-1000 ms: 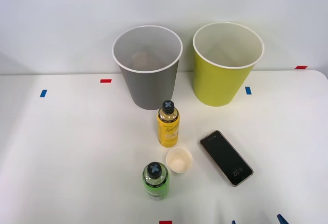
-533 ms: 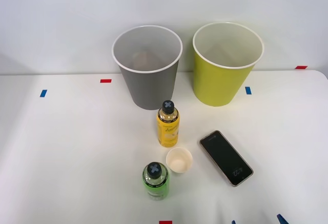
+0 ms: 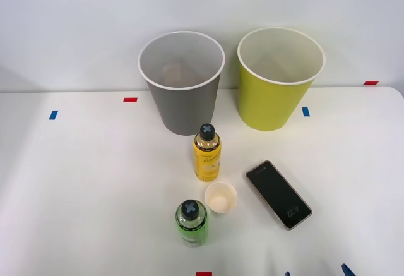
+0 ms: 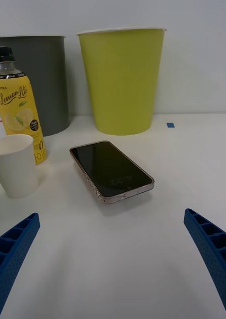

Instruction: Put cans in the gray bin, plastic bottles in the light green bin

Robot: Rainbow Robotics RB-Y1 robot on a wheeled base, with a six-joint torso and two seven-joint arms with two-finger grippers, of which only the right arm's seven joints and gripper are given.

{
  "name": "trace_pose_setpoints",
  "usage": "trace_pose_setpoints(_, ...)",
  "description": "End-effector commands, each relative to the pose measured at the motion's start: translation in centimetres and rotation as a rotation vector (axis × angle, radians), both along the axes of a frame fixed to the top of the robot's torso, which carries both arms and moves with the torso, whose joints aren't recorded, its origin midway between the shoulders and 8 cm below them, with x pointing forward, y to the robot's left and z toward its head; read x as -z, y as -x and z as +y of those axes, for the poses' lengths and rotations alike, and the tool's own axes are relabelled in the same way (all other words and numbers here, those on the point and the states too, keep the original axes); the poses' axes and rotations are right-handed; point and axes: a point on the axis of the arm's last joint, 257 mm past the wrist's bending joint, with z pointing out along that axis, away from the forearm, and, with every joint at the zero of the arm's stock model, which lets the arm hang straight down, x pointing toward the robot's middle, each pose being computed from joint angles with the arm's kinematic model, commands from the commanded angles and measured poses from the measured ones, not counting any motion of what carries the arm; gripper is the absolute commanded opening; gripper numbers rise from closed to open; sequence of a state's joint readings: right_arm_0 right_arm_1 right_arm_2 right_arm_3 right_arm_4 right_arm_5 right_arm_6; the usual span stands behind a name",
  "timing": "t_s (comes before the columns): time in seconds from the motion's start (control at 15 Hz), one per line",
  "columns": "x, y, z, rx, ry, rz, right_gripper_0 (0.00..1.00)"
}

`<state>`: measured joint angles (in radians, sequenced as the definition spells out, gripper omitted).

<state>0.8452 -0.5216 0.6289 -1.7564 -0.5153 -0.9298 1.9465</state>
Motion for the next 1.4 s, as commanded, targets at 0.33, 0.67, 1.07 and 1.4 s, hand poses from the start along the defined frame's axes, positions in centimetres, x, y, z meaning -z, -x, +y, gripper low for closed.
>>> trace_pose_setpoints(0.33, 0.01, 0.00, 0.00, 0.000, 0.000, 0.000, 1.00)
trace_pose_setpoints(0.67, 0.01, 0.00, 0.00, 0.000, 0.000, 0.000, 1.00)
trace_pose_setpoints(1.07, 0.01, 0.00, 0.00, 0.000, 0.000, 0.000, 1.00)
trace_pose_setpoints(1.4, 0.01, 0.00, 0.00, 0.000, 0.000, 0.000, 1.00)
